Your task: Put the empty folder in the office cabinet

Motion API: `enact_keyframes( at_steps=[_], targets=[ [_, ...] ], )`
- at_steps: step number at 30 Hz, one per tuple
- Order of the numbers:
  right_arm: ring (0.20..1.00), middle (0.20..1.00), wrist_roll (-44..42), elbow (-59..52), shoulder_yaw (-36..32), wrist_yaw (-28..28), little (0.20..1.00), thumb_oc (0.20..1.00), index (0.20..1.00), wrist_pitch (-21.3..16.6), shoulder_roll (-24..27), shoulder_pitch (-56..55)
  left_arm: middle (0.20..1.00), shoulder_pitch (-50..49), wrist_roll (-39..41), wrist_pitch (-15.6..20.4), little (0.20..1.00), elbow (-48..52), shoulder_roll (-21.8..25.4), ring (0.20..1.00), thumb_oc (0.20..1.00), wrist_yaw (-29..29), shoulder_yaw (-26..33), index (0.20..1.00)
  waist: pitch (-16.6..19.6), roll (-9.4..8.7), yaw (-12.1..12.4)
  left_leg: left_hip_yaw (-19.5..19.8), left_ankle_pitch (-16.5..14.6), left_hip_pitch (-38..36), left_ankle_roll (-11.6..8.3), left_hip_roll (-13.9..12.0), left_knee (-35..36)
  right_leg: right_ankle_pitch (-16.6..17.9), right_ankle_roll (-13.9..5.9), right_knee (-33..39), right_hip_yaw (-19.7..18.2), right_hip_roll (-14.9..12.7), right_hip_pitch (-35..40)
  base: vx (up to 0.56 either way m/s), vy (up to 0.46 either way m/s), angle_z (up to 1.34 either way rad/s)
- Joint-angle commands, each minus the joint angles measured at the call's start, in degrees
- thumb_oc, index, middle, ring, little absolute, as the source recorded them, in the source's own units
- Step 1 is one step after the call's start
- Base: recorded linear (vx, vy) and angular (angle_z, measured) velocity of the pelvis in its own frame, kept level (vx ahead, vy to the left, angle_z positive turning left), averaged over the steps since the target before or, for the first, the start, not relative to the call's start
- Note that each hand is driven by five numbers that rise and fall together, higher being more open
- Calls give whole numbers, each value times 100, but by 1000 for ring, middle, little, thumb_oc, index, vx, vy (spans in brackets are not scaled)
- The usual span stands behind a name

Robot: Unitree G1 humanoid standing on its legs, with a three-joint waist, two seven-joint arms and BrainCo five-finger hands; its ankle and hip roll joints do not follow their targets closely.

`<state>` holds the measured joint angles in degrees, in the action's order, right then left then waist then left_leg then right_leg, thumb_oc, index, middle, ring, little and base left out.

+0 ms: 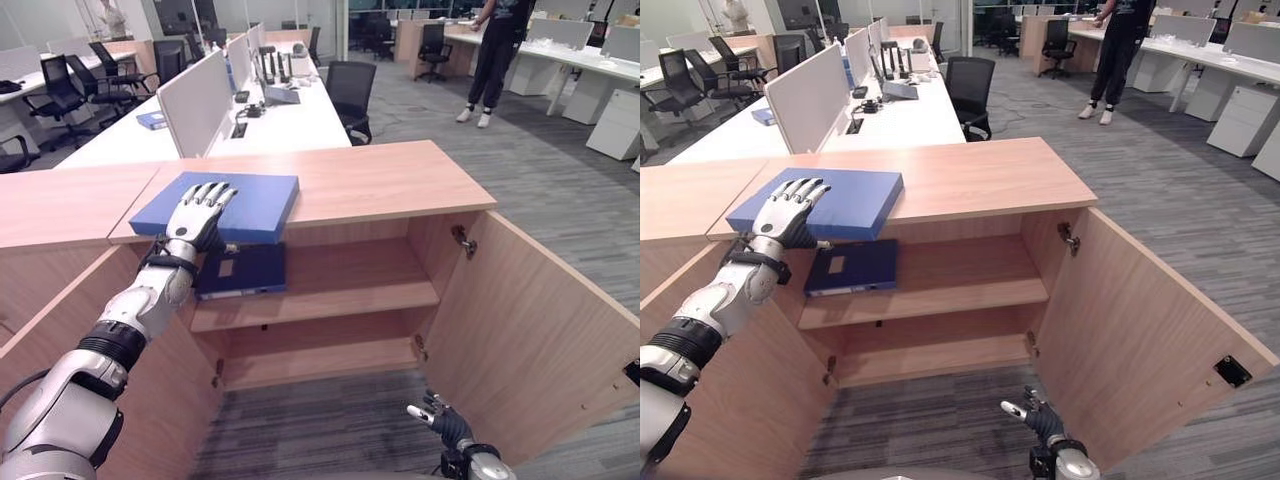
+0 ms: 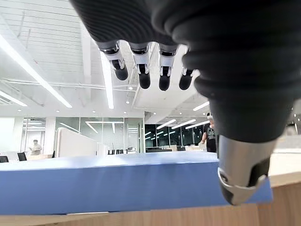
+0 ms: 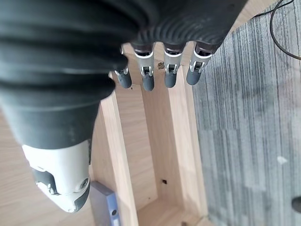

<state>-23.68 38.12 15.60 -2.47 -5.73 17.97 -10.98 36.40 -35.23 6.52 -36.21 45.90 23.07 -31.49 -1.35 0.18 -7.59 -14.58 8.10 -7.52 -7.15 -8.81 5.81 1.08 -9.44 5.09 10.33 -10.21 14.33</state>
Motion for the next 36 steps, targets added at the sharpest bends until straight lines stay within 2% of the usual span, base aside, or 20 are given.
enact_keyframes(
  at_steps=[1,16,24,36],
  targets=[
    [1000,1000,-300,-243,-15,-45,1000,1000,1000,-210,85,346,1000,1217,60,10,1000,-605,386,1000,1000,128,-31,1000,-206,-35,-65,-79,-1055,-688,98,323,-81,281,-176,-113,22,-176,-316,25,66,-13],
    [1000,1000,-391,-390,-101,-2,1000,1000,1000,-200,105,353,1000,1298,574,25,1000,-1190,269,1000,1000,92,102,1000,-317,-157,-183,-197,-1109,-522,230,448,-81,359,-261,-233,-202,-272,-661,11,50,-7],
    [1000,1000,-412,-523,-121,39,1000,1000,1000,-221,81,310,1000,1120,774,11,1000,-1393,177,1000,1000,107,280,1000,-409,-360,-195,-272,-1153,-524,285,475,-81,391,-302,-264,-320,-287,-775,2,34,-6],
    [1000,1000,-443,-564,-78,20,1000,1000,1000,-243,45,231,1000,1055,824,22,1000,-1670,177,1000,1000,87,332,1000,-479,-571,-152,-297,-1207,-555,314,500,-81,417,-312,-246,-333,-288,-792,-1,7,-1]
  ],
)
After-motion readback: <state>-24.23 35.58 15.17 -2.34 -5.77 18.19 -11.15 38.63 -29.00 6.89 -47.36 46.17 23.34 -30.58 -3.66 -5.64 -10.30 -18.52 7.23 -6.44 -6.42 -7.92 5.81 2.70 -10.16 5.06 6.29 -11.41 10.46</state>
